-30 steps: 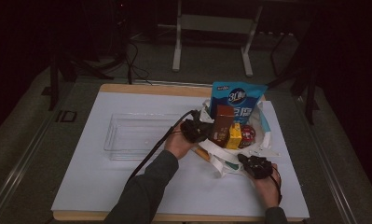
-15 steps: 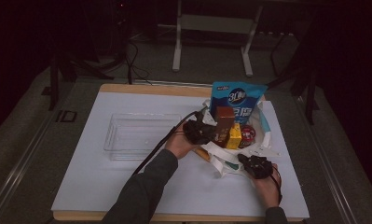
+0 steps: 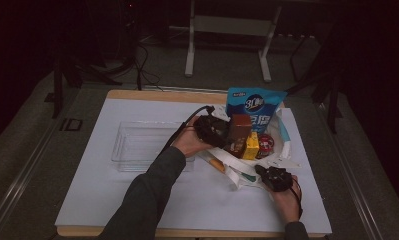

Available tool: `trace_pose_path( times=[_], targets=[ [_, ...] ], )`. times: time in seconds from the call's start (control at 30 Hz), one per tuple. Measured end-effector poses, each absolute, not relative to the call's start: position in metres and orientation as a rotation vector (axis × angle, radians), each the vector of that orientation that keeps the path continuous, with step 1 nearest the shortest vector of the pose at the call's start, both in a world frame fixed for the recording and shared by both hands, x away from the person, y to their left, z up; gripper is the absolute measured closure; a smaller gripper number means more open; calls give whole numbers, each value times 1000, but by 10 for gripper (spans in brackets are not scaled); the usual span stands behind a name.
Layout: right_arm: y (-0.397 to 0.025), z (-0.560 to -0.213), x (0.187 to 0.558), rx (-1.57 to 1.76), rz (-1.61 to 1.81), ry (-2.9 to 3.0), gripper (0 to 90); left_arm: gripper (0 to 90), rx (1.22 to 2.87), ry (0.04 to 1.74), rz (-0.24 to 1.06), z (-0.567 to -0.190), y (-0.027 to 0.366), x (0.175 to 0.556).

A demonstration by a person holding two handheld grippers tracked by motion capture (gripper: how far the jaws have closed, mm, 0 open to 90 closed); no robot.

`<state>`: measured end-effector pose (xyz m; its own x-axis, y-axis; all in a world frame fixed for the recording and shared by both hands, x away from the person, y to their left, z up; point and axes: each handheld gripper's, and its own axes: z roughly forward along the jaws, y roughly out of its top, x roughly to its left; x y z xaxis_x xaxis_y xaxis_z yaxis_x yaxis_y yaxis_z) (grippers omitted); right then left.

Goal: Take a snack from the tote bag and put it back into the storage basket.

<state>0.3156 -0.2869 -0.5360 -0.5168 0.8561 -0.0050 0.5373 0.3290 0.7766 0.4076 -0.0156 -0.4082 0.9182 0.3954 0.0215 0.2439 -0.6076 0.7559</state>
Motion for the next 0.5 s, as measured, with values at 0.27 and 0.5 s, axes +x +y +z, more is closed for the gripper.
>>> trace_pose_path(
  times=[0.27,0.5],
  targets=[
    [-287,-536,315,1231,1036,2183,881,292,2197,427,234,-402,-16,422],
    [-287,-536,315,1231,1038,2183,881,280,2161,406,201,-400,-18,430]
  ],
)
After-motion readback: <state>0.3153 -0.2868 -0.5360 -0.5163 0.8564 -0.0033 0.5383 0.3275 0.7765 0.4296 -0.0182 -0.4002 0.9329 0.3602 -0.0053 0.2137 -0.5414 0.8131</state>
